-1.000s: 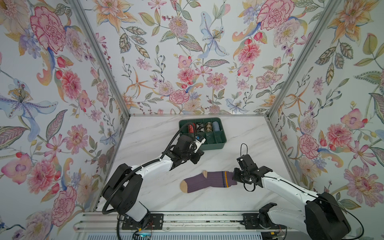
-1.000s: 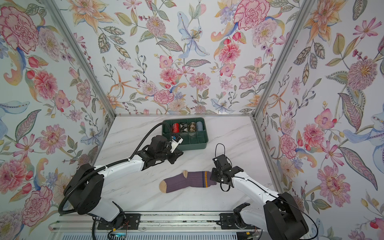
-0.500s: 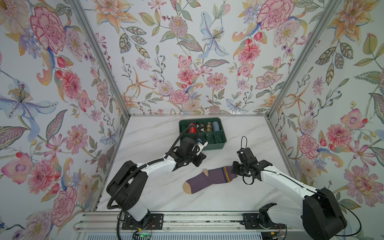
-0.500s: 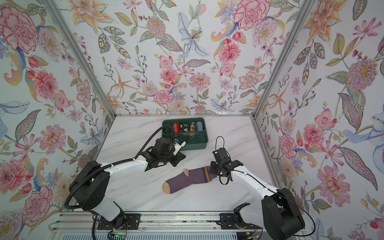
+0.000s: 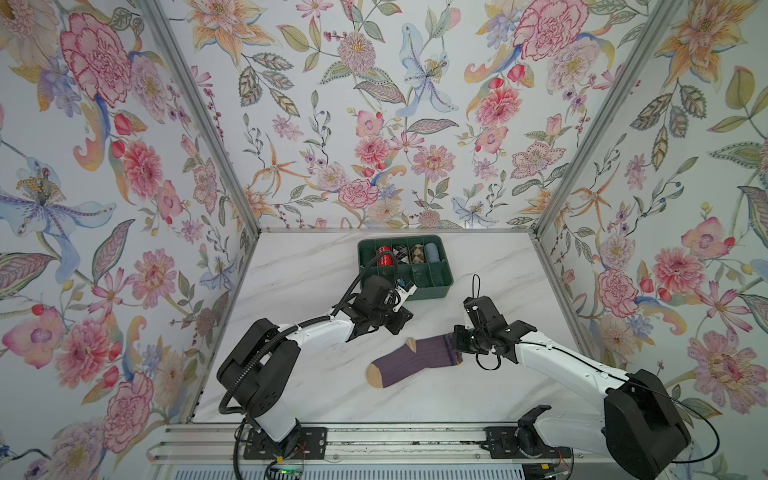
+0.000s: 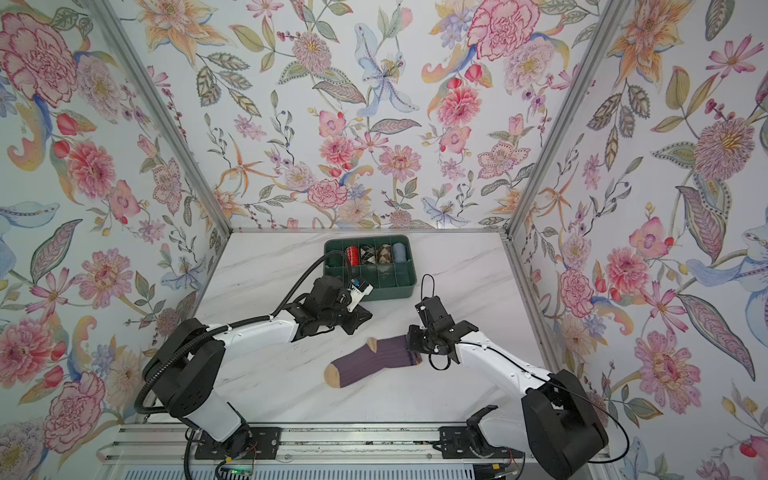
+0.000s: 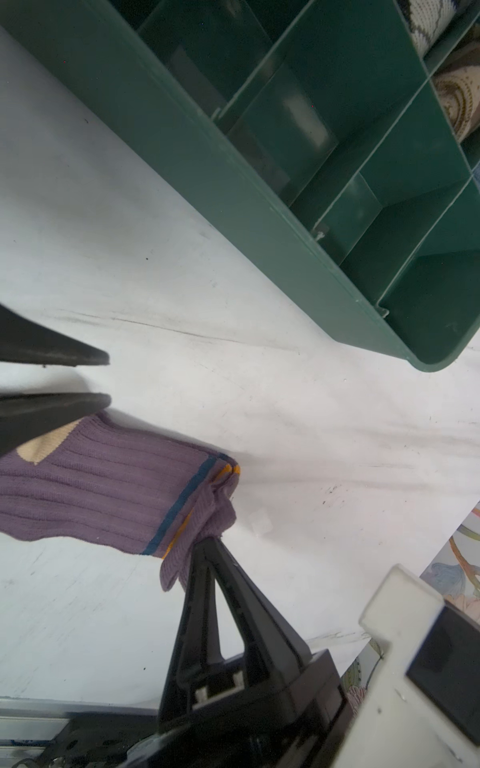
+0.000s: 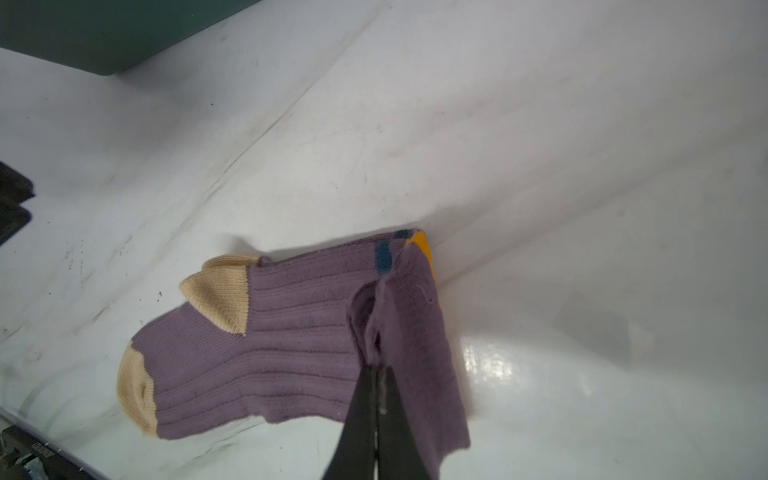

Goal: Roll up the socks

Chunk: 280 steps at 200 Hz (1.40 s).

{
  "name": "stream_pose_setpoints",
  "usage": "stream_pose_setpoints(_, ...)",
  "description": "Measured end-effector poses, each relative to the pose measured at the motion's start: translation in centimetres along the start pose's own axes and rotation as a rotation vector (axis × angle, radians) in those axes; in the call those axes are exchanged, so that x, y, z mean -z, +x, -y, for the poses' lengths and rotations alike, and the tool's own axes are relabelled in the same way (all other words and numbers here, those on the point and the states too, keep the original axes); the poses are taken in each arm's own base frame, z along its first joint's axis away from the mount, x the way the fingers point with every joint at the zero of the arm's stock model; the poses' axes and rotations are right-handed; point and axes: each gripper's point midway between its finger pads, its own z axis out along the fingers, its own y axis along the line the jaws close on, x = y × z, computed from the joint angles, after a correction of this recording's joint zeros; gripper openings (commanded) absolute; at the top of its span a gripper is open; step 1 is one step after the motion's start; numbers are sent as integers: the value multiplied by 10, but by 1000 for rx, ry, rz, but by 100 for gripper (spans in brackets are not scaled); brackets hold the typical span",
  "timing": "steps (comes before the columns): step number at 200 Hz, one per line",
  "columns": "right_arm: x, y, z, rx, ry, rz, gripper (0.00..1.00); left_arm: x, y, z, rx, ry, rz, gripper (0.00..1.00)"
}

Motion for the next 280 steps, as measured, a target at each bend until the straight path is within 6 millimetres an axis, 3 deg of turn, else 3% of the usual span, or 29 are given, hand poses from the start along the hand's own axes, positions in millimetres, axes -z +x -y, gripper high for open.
stream_pose_setpoints(88,-18,2,-23,-23,-113,-37,0,-8,4,2,0,12,-15,16)
stream_pose_setpoints(177,-41,19,-15,-57,-142,-99,0,-15,0,8,-7,37,-18,16)
stream_pose_setpoints(196,-45,20,-16,-64,-164,-105,11,-17,1,10,-8,45,-25,16)
stream_pose_setpoints(251,-45,15,-23,-78,-241,-104,29,-23,-1,16,-12,59,-34,7)
stream_pose_setpoints(280,-37,11,-22,-83,-251,-90,34,-24,-2,19,-15,64,-35,5)
